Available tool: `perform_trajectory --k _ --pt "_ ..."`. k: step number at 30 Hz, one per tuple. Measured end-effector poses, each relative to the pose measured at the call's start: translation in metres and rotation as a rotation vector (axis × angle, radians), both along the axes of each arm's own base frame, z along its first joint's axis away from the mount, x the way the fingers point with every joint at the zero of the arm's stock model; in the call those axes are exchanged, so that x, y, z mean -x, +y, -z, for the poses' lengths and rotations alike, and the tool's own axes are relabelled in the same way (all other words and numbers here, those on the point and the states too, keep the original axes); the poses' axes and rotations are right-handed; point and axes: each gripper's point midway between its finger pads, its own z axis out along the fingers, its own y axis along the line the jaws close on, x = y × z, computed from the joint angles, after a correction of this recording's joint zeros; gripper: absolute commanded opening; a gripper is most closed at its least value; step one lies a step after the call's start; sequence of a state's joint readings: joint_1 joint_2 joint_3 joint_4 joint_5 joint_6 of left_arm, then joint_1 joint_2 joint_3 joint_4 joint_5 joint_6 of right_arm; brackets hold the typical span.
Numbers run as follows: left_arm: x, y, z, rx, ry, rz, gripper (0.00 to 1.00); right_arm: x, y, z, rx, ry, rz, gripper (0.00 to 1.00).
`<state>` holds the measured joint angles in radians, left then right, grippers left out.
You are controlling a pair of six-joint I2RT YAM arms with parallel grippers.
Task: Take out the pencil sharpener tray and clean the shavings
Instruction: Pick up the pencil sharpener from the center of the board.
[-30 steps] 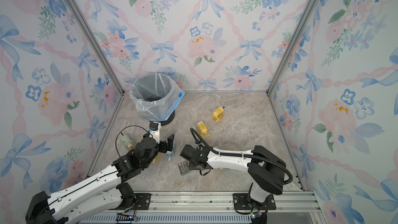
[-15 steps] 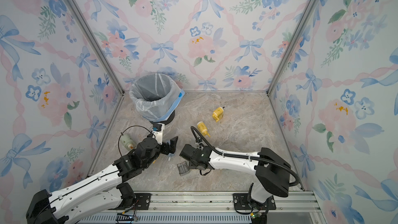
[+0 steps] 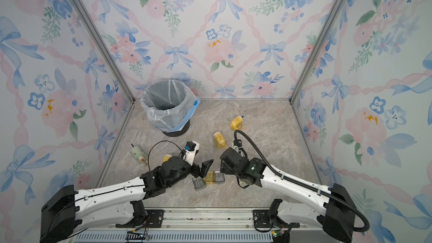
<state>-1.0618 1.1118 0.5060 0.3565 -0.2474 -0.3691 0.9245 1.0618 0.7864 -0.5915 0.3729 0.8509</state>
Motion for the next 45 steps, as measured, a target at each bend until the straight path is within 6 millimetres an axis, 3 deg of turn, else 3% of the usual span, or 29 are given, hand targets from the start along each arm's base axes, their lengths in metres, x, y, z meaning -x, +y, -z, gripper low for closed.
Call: perform_trajectory --k 2,5,12,19,26,36,45 --pt "0.007 -0.013 0.011 -0.019 0.007 0.044 0.98 -0.006 -0.019 -0.019 -0.041 -0.058 0.040 0.99" --pt "0.016 -0.032 0.030 -0.071 0.011 0.082 0.98 -0.013 -0.048 -0.043 -0.068 -0.133 0.100 0.97" --pt "0.037 -0.088 0.049 -0.139 -0.021 0.200 0.98 -0.013 -0.094 -0.044 0.003 -0.147 0.160 0.97" --pt "0.053 -0.136 0.050 -0.137 -0.069 0.301 0.98 -0.007 -0.101 -0.036 0.020 -0.135 0.123 0.97" --pt "0.074 -0.168 0.055 -0.131 -0.129 0.393 0.98 0.000 -0.107 -0.050 -0.012 -0.202 0.104 0.97" --pt "0.078 -0.186 0.071 -0.100 -0.151 0.442 0.98 0.002 -0.115 -0.050 -0.003 -0.203 0.105 0.97" --pt "0.067 -0.199 0.081 -0.105 -0.180 0.405 0.98 0.004 -0.117 -0.045 0.003 -0.174 0.108 0.97"
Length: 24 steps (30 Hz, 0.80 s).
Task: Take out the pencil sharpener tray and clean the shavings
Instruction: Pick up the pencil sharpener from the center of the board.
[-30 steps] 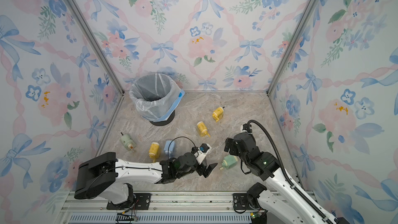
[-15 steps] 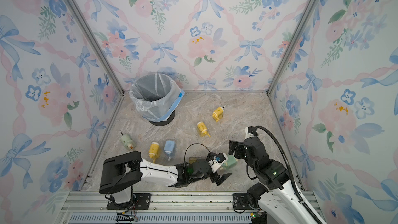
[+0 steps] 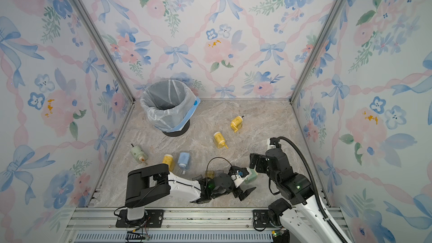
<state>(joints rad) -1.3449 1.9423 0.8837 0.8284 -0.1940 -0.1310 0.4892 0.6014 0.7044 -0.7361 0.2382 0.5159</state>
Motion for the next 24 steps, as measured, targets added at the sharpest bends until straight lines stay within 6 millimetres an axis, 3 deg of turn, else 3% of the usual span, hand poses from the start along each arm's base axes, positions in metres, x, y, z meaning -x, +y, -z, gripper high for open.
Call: perform_trajectory --k 8,16,24 --pt "-0.014 -0.008 0.008 0.007 0.007 -0.034 0.97 0.000 0.000 0.003 -0.006 0.019 0.006 0.97" --pt "-0.029 -0.005 0.029 -0.012 0.061 -0.053 0.93 -0.001 0.004 0.008 -0.015 0.045 0.003 0.97" --pt "-0.026 -0.009 0.046 -0.031 0.093 -0.031 0.89 -0.001 0.005 0.008 -0.023 0.046 0.008 0.97"
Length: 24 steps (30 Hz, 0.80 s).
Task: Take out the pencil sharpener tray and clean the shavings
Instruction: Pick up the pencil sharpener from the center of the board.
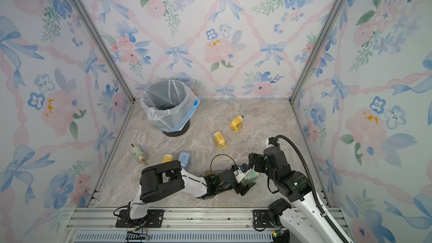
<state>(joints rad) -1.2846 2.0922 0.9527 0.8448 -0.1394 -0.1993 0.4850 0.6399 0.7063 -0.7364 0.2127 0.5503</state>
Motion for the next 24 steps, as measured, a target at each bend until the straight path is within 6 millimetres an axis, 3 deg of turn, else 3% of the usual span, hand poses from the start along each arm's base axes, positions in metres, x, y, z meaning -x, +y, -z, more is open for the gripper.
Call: perform_trajectory --k 15,24 --pt "0.000 -0.010 0.002 0.034 0.031 0.029 0.81 -0.003 0.000 -0.001 -0.004 -0.008 0.005 0.97" --pt "-0.001 -0.012 0.002 0.039 0.035 0.040 0.69 -0.004 -0.001 -0.001 -0.004 -0.008 0.013 0.97"
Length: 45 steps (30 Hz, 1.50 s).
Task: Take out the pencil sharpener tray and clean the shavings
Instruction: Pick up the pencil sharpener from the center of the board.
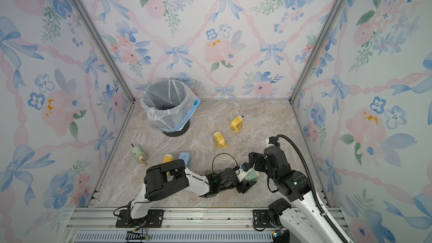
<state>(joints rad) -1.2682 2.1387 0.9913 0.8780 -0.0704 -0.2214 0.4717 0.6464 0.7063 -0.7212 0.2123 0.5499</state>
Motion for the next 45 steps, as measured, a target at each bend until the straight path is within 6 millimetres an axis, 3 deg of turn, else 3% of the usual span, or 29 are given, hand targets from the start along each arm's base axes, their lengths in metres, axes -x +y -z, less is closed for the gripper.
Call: perform_trajectory --k 11,16,24,32,41,45 --pt "0.005 0.005 -0.002 0.005 -0.006 0.023 0.41 -0.007 0.005 0.000 -0.017 -0.001 -0.005 0.97" --pt "0.011 0.017 -0.008 -0.011 0.003 0.033 0.41 -0.011 0.008 0.001 -0.020 0.004 -0.012 0.97" --pt "0.009 0.031 -0.054 0.007 -0.001 0.024 0.33 -0.025 0.011 0.001 -0.061 -0.002 -0.011 0.97" --pt "0.005 0.060 -0.101 0.010 0.015 0.019 0.22 -0.038 0.027 0.006 -0.105 0.017 -0.061 0.97" --pt "0.005 0.096 -0.112 -0.099 0.048 -0.004 0.13 -0.042 0.041 0.004 -0.139 0.014 -0.124 0.97" --pt "-0.006 0.117 -0.129 -0.095 0.059 -0.034 0.13 -0.041 0.045 0.004 -0.149 0.017 -0.148 0.97"
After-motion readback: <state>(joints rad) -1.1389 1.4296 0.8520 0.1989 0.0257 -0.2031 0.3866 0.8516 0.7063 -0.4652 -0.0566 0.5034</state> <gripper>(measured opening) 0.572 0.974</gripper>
